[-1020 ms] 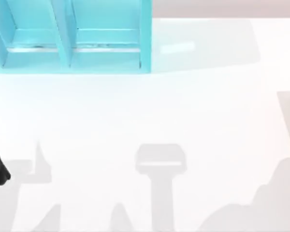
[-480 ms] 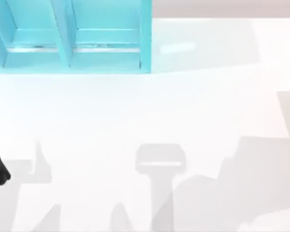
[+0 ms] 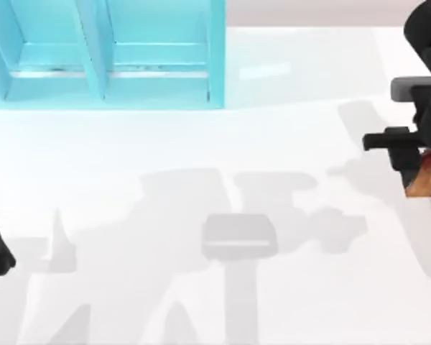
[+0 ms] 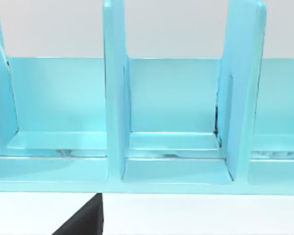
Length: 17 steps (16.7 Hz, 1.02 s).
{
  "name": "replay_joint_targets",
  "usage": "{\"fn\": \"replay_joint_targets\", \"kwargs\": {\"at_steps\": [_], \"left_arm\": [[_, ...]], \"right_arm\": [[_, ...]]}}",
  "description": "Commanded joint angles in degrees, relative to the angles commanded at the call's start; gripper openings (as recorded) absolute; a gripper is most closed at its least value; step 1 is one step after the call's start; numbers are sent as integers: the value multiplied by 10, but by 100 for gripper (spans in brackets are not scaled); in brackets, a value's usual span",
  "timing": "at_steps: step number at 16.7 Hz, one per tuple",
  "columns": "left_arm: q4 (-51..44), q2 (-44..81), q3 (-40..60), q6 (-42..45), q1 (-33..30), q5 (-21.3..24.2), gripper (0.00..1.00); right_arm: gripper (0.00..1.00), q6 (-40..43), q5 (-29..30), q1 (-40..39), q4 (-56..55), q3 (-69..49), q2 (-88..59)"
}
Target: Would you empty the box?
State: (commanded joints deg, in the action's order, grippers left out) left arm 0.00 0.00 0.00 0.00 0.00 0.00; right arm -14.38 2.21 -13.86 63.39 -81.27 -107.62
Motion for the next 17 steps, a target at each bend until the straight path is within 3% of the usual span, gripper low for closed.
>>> {"fn": "replay_joint_targets", "kwargs": {"at_steps": [5,11,17], "left_arm": [[0,0,0,0,0,0,100],[0,0,0,0,0,0,100],[0,0,0,0,0,0,100]], "right_arm": [[0,-108,-20,-101,-48,33,-16],[0,-114,-22,-105,-52,36,-15],[0,-115,-21,-107,-127,82,-46]]}}
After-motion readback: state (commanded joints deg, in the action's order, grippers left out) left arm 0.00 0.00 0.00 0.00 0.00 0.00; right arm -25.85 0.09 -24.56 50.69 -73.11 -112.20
